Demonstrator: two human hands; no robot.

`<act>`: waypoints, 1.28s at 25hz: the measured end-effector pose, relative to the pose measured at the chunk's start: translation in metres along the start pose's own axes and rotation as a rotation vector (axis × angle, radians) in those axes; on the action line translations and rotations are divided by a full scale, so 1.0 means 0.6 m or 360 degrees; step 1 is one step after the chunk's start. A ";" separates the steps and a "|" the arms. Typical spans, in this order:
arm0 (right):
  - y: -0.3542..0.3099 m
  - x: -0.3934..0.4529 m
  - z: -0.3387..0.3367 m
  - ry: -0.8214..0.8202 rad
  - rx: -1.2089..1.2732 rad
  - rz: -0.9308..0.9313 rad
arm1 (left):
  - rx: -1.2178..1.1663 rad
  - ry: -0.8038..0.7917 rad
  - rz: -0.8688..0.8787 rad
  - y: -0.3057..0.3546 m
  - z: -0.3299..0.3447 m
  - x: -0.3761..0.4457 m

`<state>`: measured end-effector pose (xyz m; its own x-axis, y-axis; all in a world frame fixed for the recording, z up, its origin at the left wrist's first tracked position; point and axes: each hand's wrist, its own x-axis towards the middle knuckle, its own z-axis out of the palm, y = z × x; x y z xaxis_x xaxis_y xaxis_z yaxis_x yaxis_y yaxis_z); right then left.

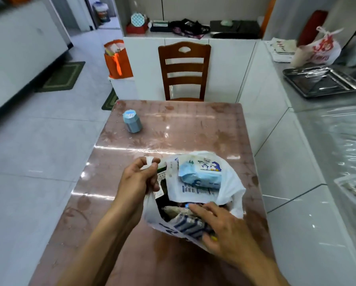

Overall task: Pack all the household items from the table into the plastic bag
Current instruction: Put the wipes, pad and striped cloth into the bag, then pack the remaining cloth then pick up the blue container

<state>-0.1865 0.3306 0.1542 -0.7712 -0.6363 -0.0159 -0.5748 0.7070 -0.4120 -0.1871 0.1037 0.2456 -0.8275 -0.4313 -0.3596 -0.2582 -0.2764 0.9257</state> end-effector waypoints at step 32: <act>-0.018 0.031 -0.051 -0.0487 0.0261 0.0477 | 0.0232 -0.0027 0.0181 -0.020 -0.063 0.015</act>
<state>-0.2029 0.3205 0.1863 -0.7666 -0.4905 -0.4145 -0.2689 0.8313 -0.4864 -0.1728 0.0708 0.2271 -0.8635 -0.4376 -0.2507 -0.2310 -0.0987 0.9679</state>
